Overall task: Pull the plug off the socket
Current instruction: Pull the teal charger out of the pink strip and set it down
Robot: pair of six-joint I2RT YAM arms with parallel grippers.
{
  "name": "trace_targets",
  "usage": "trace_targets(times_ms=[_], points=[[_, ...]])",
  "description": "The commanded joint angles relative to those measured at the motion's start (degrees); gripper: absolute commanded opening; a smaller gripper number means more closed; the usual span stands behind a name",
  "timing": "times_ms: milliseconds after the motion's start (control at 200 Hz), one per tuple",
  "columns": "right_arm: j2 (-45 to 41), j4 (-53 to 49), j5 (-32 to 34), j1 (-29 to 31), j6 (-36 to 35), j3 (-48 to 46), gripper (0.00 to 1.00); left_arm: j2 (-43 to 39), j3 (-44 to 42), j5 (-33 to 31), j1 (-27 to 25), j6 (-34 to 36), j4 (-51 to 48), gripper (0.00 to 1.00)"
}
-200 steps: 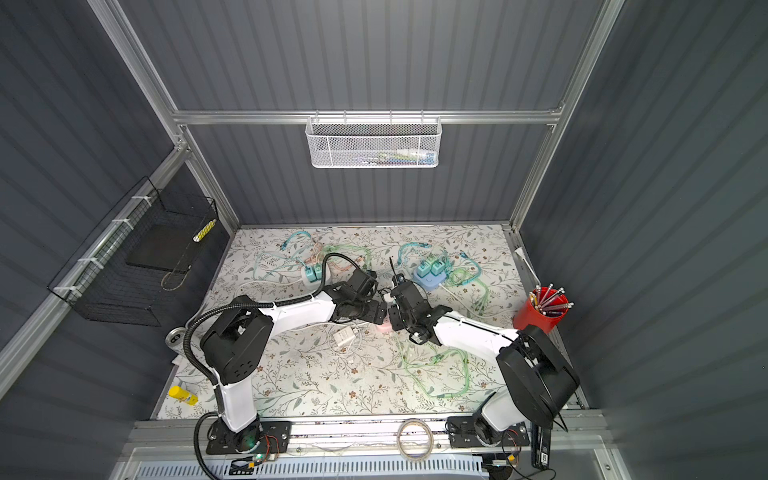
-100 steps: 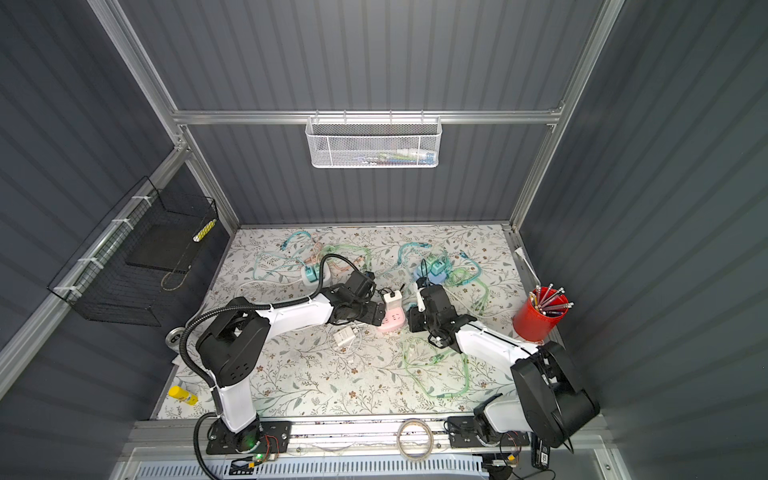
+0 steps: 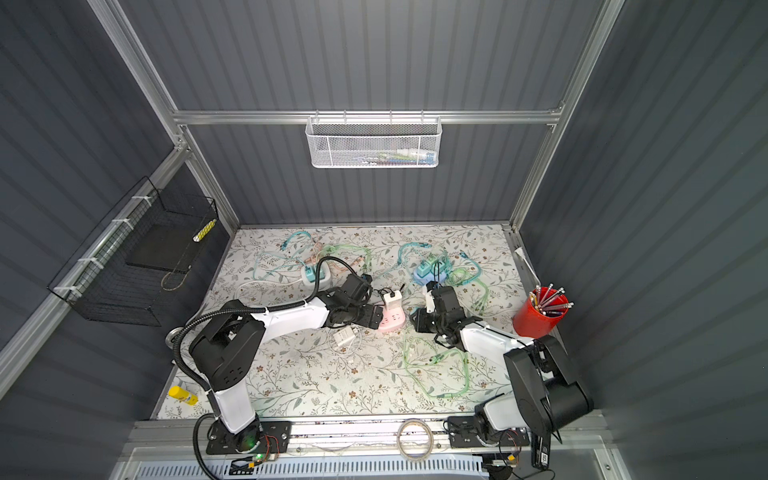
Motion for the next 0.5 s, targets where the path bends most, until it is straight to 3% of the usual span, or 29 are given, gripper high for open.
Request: trace_targets(times_ms=[0, 495], points=[[0.7, 1.0, -1.9, -0.9, 1.6, -0.7, 0.05, -1.5, -2.8, -0.7, -0.1, 1.9, -2.8, 0.99], [3.1, 1.8, -6.9, -3.8, 4.0, -2.0, 0.12, -10.0, -9.1, -0.7, -0.1, 2.9, 5.9, 1.0]])
